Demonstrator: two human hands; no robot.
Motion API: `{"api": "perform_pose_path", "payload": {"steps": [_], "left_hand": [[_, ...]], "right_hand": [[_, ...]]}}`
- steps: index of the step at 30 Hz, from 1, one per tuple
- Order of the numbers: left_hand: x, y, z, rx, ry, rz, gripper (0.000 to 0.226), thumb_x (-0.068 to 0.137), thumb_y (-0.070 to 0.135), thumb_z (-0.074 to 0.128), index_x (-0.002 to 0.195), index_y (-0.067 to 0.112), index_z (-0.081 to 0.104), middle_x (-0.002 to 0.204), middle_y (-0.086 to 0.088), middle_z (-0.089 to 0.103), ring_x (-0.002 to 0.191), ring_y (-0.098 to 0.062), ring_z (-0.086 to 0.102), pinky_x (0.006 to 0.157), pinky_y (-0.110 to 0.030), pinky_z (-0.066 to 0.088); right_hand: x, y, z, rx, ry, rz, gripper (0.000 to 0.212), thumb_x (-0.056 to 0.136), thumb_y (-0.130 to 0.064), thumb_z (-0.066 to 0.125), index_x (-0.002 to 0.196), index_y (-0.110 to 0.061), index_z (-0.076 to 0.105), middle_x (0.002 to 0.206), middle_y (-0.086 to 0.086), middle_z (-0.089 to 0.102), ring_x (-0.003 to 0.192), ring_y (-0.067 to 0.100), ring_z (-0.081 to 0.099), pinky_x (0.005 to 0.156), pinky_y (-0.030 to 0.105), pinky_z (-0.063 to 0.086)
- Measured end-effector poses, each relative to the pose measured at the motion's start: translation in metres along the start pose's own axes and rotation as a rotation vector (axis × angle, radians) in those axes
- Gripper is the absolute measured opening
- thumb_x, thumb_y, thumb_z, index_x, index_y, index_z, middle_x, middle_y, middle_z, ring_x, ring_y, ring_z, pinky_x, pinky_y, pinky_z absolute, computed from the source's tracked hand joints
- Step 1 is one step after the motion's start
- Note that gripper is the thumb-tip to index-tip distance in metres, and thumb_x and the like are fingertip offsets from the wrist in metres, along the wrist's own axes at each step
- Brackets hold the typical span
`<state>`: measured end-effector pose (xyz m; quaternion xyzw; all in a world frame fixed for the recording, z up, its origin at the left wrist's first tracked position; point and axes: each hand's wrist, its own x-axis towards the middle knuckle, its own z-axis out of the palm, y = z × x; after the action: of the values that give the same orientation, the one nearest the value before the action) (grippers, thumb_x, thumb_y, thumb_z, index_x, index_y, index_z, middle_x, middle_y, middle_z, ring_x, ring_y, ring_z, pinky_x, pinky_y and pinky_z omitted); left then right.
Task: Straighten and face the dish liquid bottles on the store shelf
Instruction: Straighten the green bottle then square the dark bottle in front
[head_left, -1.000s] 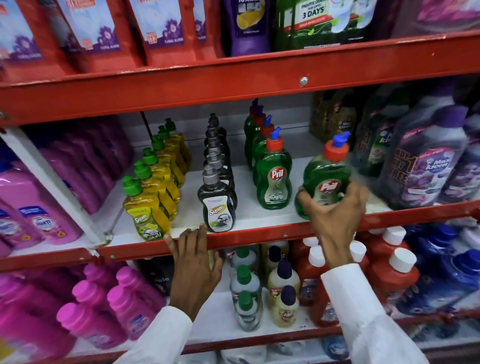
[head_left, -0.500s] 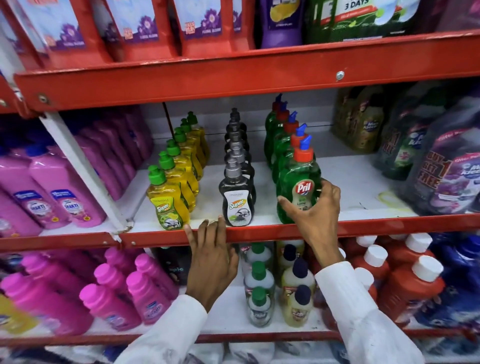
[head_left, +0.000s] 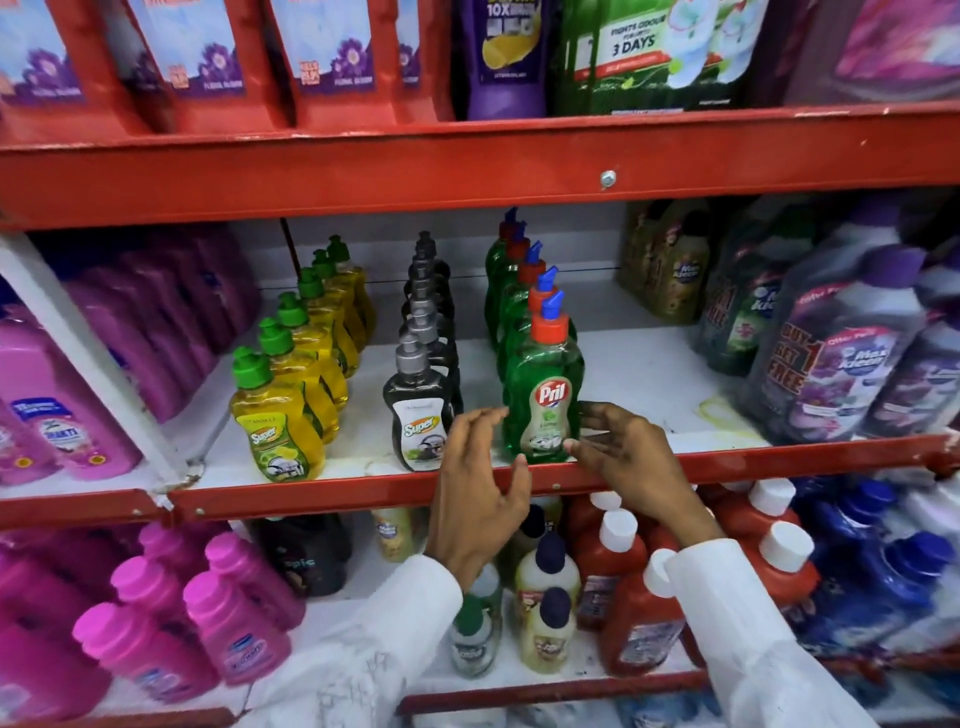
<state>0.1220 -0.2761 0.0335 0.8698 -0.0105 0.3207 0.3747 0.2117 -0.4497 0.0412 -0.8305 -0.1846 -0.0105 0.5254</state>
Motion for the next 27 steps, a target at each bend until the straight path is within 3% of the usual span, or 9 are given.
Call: {"api": "perform_pose_path", "payload": {"steps": [4,9,12,15,18,20,22,24,27], "left_hand": [[0.015,-0.013,0.006,0.023,-0.086,-0.073,0.053,0.086,0.027,0.069,0.135,0.019,0.051,0.13,-0.002,0.066,0.116,-0.017,0.062,0.102,-0.04,0.053],[0.021,-0.019,0.004,-0.09,-0.108,-0.128,0.051,0.083,0.017,0.079,0.13,0.016,0.06,0.115,0.001,0.072,0.09,0.008,0.066,0.078,-0.005,0.052],[0.022,-0.019,0.006,-0.11,-0.1,-0.132,0.054,0.081,0.018,0.08,0.131,0.017,0.06,0.109,0.009,0.069,0.093,0.008,0.064,0.082,-0.01,0.055],[0.024,-0.024,0.006,-0.134,-0.1,-0.15,0.056,0.08,0.019,0.081,0.133,0.018,0.059,0.112,0.004,0.072,0.096,0.0,0.069,0.087,-0.022,0.059],[0.024,-0.025,0.002,-0.169,-0.113,-0.142,0.057,0.081,0.013,0.08,0.133,0.018,0.058,0.115,-0.002,0.072,0.094,0.012,0.066,0.082,-0.013,0.056],[0.024,-0.025,-0.001,-0.194,-0.126,-0.129,0.057,0.082,0.014,0.08,0.134,0.018,0.057,0.117,-0.001,0.071,0.094,0.016,0.064,0.085,-0.018,0.058],[0.019,-0.024,-0.006,-0.214,-0.158,-0.109,0.057,0.085,0.017,0.077,0.137,0.02,0.056,0.124,0.002,0.069,0.101,0.007,0.067,0.094,-0.031,0.059],[0.008,-0.022,-0.016,-0.16,-0.112,-0.047,0.051,0.087,0.022,0.074,0.136,0.025,0.058,0.128,0.006,0.068,0.11,0.0,0.066,0.1,-0.029,0.054],[-0.007,-0.024,-0.047,-0.147,0.208,0.093,0.029,0.086,0.008,0.072,0.112,0.02,0.074,0.114,0.006,0.073,0.106,-0.001,0.067,0.095,-0.02,0.051]], "right_hand": [[0.002,0.004,0.0,-0.007,0.029,-0.041,0.045,0.079,-0.02,0.08,0.122,-0.021,0.065,0.111,-0.004,0.073,0.088,0.005,0.072,0.084,0.023,0.058],[0.001,0.009,0.002,0.001,0.042,-0.034,0.041,0.081,-0.021,0.078,0.12,-0.02,0.066,0.112,-0.004,0.072,0.087,0.001,0.07,0.076,0.011,0.055],[0.001,0.009,0.002,-0.011,0.039,-0.013,0.04,0.083,-0.021,0.077,0.121,-0.019,0.065,0.111,-0.006,0.072,0.082,-0.005,0.069,0.072,0.006,0.052],[0.002,0.009,0.003,-0.017,0.043,-0.001,0.04,0.083,-0.021,0.076,0.121,-0.017,0.065,0.108,-0.008,0.071,0.079,-0.015,0.066,0.069,0.004,0.05],[0.003,0.008,0.007,-0.027,0.063,0.012,0.041,0.083,-0.019,0.076,0.121,-0.017,0.064,0.109,-0.007,0.072,0.076,-0.014,0.067,0.066,0.003,0.05],[-0.001,0.005,0.011,-0.032,0.103,0.038,0.047,0.081,-0.02,0.077,0.125,-0.019,0.061,0.111,-0.008,0.071,0.073,-0.008,0.069,0.064,0.002,0.049],[-0.007,-0.001,0.014,-0.019,0.191,0.066,0.056,0.079,-0.018,0.078,0.13,-0.021,0.057,0.112,-0.009,0.07,0.071,-0.005,0.069,0.063,0.001,0.049],[-0.019,-0.012,0.02,0.091,0.405,0.035,0.055,0.078,-0.009,0.077,0.128,-0.019,0.056,0.111,-0.002,0.071,0.071,0.002,0.069,0.063,0.004,0.05],[-0.048,-0.039,0.037,0.289,0.778,-0.146,0.039,0.081,0.003,0.07,0.111,-0.019,0.061,0.095,0.01,0.072,0.072,0.005,0.068,0.068,0.008,0.052]]}}
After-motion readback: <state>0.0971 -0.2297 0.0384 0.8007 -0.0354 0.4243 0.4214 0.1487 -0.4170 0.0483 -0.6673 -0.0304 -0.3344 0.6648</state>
